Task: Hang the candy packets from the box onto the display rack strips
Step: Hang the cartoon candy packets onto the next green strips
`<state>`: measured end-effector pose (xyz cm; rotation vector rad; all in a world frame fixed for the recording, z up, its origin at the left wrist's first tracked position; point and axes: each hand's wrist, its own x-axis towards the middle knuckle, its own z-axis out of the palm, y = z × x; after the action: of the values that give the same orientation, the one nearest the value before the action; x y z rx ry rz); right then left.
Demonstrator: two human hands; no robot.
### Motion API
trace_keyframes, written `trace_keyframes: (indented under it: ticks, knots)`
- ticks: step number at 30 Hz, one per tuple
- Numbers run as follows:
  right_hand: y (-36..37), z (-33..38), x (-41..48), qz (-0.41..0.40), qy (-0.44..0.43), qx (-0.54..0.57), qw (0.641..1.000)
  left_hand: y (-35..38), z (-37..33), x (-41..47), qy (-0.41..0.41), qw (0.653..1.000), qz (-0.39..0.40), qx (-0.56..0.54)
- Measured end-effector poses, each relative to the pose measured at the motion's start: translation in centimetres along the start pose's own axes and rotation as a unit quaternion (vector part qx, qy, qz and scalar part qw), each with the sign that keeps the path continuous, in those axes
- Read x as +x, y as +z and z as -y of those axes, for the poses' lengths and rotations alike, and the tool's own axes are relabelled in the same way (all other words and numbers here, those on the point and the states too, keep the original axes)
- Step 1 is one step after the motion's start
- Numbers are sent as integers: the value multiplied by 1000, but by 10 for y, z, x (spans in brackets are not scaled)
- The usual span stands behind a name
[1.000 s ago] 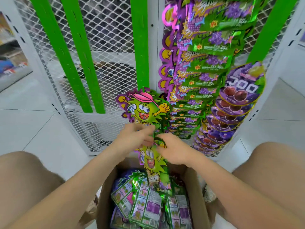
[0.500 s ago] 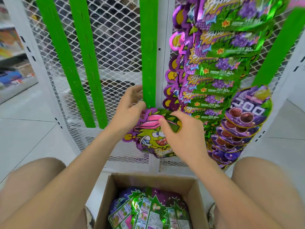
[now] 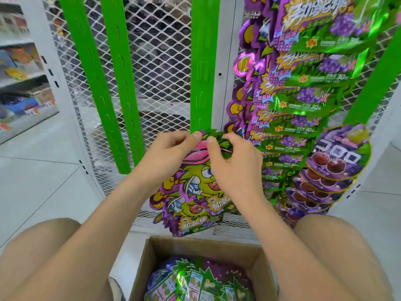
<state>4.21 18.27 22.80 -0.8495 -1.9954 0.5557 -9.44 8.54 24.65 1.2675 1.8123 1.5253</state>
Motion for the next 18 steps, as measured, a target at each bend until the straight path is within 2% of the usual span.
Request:
trace_keyframes:
  ticks: [10, 15, 18]
  knots:
    - [6, 8, -5, -51, -7, 13, 999, -2, -8, -5, -68, 995, -20, -63]
    - [8, -5, -17, -28, -22, -16, 999, -1, -1, -6, -11, 999, -40, -14]
    - [8, -16, -22, 13, -27, -40, 999, -3, 10, -6, 39, 994, -62, 78]
